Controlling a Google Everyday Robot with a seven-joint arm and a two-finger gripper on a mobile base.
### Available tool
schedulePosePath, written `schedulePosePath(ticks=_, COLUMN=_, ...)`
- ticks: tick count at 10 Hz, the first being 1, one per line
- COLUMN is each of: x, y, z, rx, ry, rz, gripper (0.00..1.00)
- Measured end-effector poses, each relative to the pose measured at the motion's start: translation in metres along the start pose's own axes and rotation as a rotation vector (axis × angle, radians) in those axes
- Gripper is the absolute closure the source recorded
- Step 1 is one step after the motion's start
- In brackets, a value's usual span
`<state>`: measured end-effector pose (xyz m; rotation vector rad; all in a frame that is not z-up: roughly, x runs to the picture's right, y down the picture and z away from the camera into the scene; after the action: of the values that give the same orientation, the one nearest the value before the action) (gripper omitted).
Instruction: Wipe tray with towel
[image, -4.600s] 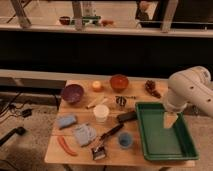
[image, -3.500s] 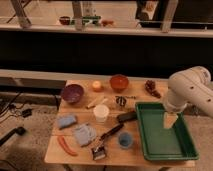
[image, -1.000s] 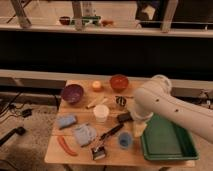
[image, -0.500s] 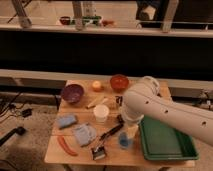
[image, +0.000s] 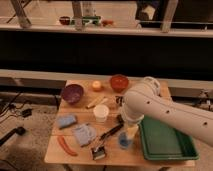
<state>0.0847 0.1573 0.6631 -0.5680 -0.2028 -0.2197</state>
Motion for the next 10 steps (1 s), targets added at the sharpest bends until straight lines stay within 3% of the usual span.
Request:
schedulePosePath(ticks=2, x=-0.034, y=-0.008, z=0.005, rx=-0.002, ry=-0.036, rz=-0.047, gripper=0.2)
schedulePosePath(ticks=7, x=-0.151, y=-0.037, z=0.027, rx=-0.001, ry=-0.122, rz=-0.162, gripper=0.2)
schedulePosePath(ticks=10, x=-0.212, y=-0.058, z=0.055, rx=0.012, ry=-0.174, rz=-0.214, gripper=0.2)
